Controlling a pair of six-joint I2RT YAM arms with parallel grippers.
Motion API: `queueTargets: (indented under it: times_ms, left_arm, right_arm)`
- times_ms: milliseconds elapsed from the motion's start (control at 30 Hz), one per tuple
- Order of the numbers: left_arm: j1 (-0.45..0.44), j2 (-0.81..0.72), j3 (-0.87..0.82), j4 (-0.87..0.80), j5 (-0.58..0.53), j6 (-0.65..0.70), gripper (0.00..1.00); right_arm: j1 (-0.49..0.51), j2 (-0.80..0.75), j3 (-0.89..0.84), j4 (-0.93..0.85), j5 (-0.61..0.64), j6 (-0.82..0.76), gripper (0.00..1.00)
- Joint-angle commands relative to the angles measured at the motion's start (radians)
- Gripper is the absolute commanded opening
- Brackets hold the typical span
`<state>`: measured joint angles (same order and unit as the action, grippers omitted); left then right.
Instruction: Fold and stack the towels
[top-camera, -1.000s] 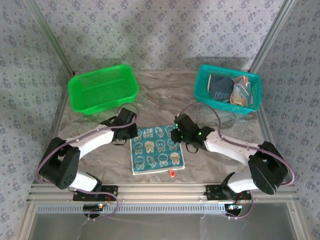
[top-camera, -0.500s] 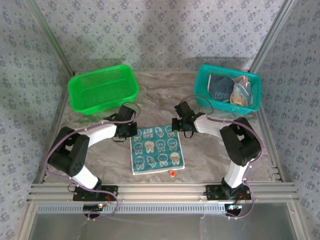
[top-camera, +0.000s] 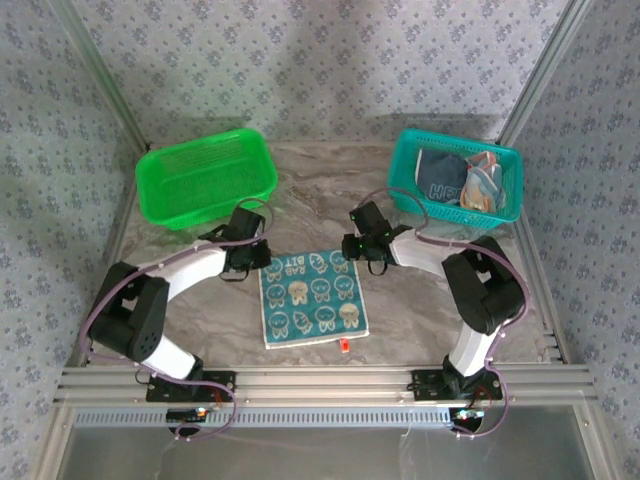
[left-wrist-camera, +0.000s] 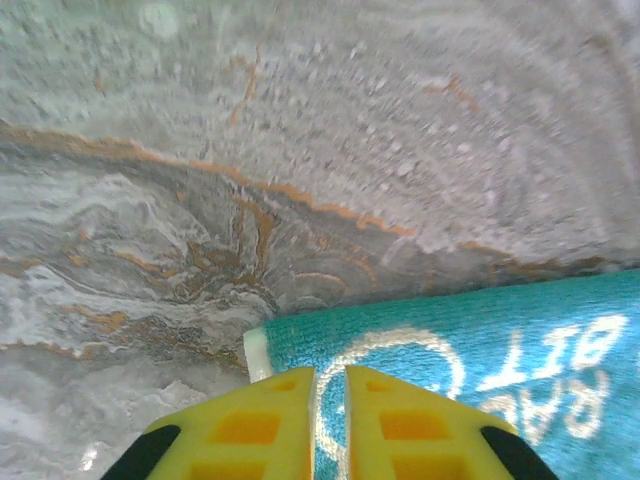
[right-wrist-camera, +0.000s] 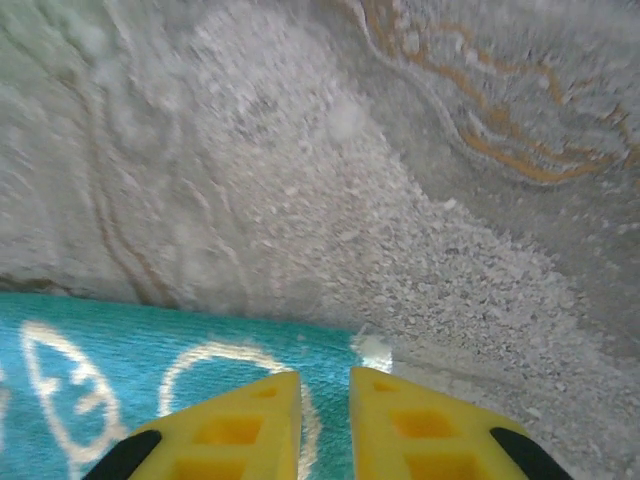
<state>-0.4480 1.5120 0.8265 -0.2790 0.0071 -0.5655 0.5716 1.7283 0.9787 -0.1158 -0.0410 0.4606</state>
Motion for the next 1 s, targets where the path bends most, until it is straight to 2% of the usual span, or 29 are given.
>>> queueTargets:
  times_ms: [0, 200, 400, 833, 967]
  left_arm:
    - [0.029, -0.043, -0.030, -0.010, 0.006, -0.017, 0.21]
    - [0.065, 0.014, -0.039, 0.051, 0.082, -0.042, 0.32]
    - [0.065, 0.069, -0.028, 0.078, 0.085, -0.057, 0.38]
    - [0.065, 0.125, -0.021, 0.101, 0.096, -0.066, 0.38]
    - [0.062, 0.131, -0.024, 0.108, 0.108, -0.069, 0.34]
  right_arm:
    - [-0.008, -0.035, 0.027, -0.046, 0.019, -0.011, 0.29]
    - [-0.025, 0.036, 0.067, -0.051, 0.020, 0.008, 0.38]
    - [-0.031, 0.096, 0.099, -0.051, 0.035, 0.024, 0.42]
    - [-0.016, 0.161, 0.107, -0.024, 0.010, 0.058, 0.38]
    - [-0.011, 0.169, 0.099, -0.023, 0.011, 0.068, 0.36]
